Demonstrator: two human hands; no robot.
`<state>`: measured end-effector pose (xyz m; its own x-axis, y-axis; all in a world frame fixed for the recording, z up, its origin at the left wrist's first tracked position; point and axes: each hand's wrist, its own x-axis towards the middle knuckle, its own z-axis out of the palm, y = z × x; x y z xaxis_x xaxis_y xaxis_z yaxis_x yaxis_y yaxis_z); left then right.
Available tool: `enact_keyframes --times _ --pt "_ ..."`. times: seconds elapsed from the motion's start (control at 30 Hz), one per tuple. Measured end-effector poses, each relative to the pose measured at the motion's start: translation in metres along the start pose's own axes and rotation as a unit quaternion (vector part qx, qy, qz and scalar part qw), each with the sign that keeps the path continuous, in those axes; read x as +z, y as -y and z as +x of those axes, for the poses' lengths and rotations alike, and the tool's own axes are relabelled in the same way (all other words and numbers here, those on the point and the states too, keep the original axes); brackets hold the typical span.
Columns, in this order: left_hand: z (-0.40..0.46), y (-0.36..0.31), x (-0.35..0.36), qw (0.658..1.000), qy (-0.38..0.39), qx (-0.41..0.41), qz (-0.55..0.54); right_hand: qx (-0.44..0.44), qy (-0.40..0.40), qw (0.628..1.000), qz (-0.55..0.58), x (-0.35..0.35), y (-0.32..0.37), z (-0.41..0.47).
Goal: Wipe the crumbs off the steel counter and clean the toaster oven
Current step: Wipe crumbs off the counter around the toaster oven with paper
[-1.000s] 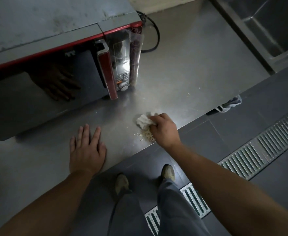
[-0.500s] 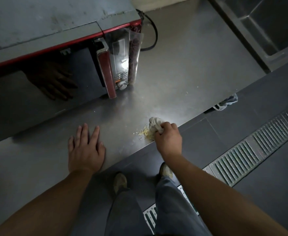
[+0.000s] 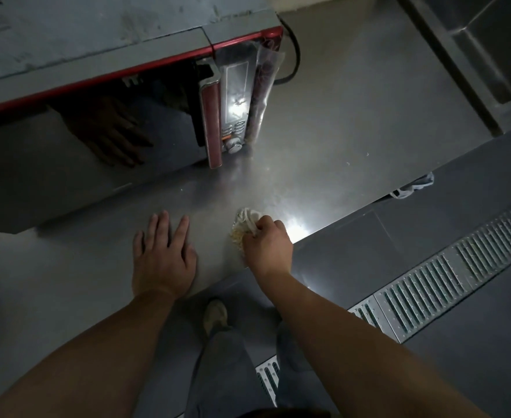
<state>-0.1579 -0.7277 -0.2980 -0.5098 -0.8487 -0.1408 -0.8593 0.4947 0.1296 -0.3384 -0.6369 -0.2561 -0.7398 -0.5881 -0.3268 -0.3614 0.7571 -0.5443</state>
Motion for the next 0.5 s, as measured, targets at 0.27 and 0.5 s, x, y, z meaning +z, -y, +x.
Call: enact_keyframes --times 0.27,0.5 --pt "0.001 0.001 0.0 1.0 0.011 0.002 0.001 0.008 -0.117 0.993 0.019 -0.051 -0.019 0.059" --pt "0.002 -0.001 -0.005 1.0 0.022 0.005 0.009 0.012 -0.071 0.995 -0.071 -0.067 -0.033 0.101"
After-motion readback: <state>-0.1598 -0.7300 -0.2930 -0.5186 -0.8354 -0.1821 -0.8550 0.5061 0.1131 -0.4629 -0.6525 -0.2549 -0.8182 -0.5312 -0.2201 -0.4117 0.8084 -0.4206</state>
